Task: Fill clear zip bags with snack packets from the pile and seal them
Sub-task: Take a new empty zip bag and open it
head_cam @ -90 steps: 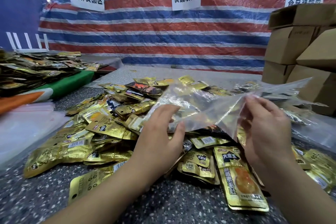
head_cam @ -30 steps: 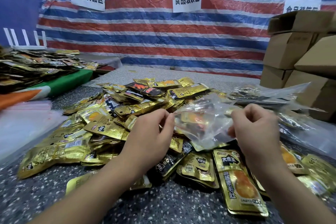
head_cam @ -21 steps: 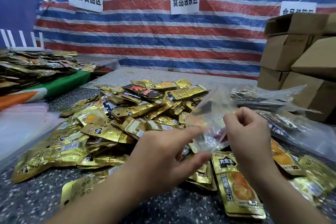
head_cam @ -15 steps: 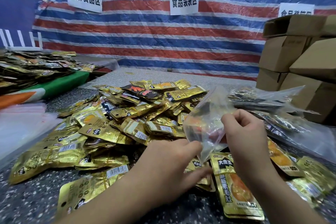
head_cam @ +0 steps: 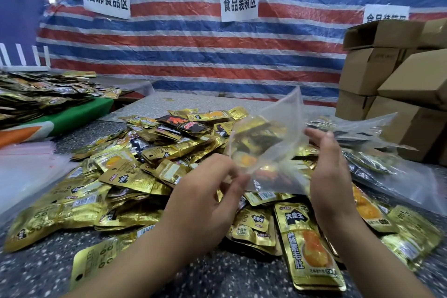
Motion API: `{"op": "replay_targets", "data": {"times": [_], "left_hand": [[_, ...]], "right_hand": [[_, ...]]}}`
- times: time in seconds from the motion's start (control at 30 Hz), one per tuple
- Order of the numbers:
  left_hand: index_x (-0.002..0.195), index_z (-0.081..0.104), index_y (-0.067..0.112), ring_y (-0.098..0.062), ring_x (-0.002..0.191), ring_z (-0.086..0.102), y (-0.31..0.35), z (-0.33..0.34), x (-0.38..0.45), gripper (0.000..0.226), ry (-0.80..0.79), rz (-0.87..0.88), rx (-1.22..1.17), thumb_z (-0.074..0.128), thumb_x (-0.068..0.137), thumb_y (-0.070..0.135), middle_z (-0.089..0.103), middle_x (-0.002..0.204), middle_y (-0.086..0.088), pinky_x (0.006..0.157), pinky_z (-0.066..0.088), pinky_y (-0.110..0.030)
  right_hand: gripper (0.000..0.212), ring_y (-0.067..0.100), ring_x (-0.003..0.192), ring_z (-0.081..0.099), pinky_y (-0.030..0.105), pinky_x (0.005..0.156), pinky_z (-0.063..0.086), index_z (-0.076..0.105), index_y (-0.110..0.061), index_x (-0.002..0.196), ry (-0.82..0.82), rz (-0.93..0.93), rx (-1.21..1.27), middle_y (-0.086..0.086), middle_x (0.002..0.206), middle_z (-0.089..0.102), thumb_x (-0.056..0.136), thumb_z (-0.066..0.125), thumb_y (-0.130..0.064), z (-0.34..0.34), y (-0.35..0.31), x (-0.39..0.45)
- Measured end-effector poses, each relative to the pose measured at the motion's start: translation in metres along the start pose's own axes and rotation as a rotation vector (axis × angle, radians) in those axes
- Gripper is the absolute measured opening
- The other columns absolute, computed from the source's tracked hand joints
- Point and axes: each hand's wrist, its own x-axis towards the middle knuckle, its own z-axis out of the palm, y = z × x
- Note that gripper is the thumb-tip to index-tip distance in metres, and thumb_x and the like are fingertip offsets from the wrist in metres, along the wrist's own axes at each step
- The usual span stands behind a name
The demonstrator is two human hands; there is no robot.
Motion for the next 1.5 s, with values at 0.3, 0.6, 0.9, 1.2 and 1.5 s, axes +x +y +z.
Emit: {"op": "replay_targets", "data": {"times": [0.3, 0.6, 0.9, 1.2, 1.5], "left_hand": [[0.071, 0.057, 0.011, -0.022, 0.05, 0.054, 0.001, -0.018, 0.012, 0.035, 0.221, -0.34, -0.582, 0.06, 0.093, 0.037, 0.057, 0.058, -0.009, 0.046, 0.045, -0.027], [0.058, 0.051, 0.02, -0.01, 0.047, 0.045, -0.029, -0.033, 0.025, 0.03, 0.248, -0.645, -0.937, 0.06, 0.083, 0.034, 0.05, 0.058, 0.004, 0.04, 0.039, -0.02], [0.077, 0.056, 0.013, -0.013, 0.049, 0.054, -0.039, -0.03, 0.021, 0.046, -0.06, -0.594, -0.454, 0.074, 0.065, 0.054, 0.058, 0.059, 0.001, 0.048, 0.046, -0.026], [0.082, 0.063, 0.02, -0.003, 0.061, 0.059, -0.039, -0.037, 0.022, 0.013, -0.213, -0.517, -0.213, 0.071, 0.087, 0.029, 0.065, 0.071, 0.002, 0.058, 0.049, -0.018], [0.082, 0.06, 0.024, -0.001, 0.065, 0.056, -0.035, -0.037, 0.02, 0.019, -0.366, -0.451, -0.144, 0.078, 0.081, 0.02, 0.062, 0.075, 0.007, 0.062, 0.049, -0.018]], "right_hand": [[0.042, -0.004, 0.094, 0.056, 0.022, 0.071, 0.039, 0.062, -0.033, 0.109, -0.135, -0.078, -0.209, -0.015, 0.107, 0.063, 0.087, 0.037, -0.059, -0.008, 0.006, 0.007], [0.028, 0.008, 0.054, 0.056, 0.026, 0.056, 0.038, 0.067, -0.017, 0.09, -0.49, 0.197, -0.146, -0.003, 0.071, 0.065, 0.094, 0.057, -0.044, -0.009, 0.001, 0.011], [0.024, 0.009, 0.05, 0.042, 0.02, 0.048, 0.034, 0.062, -0.003, 0.076, -0.728, 0.309, -0.202, -0.002, 0.057, 0.053, 0.092, 0.064, -0.021, -0.017, 0.001, 0.012], [0.062, 0.013, 0.057, 0.055, 0.021, 0.05, 0.047, 0.057, 0.01, 0.088, -0.961, 0.517, 0.222, 0.009, 0.071, 0.055, 0.076, 0.077, -0.048, -0.034, -0.005, 0.015], [0.072, 0.015, 0.045, 0.047, 0.025, 0.045, 0.036, 0.058, -0.01, 0.067, -0.371, 0.547, -0.033, 0.001, 0.05, 0.051, 0.099, 0.024, -0.065, -0.019, 0.025, 0.031]]}}
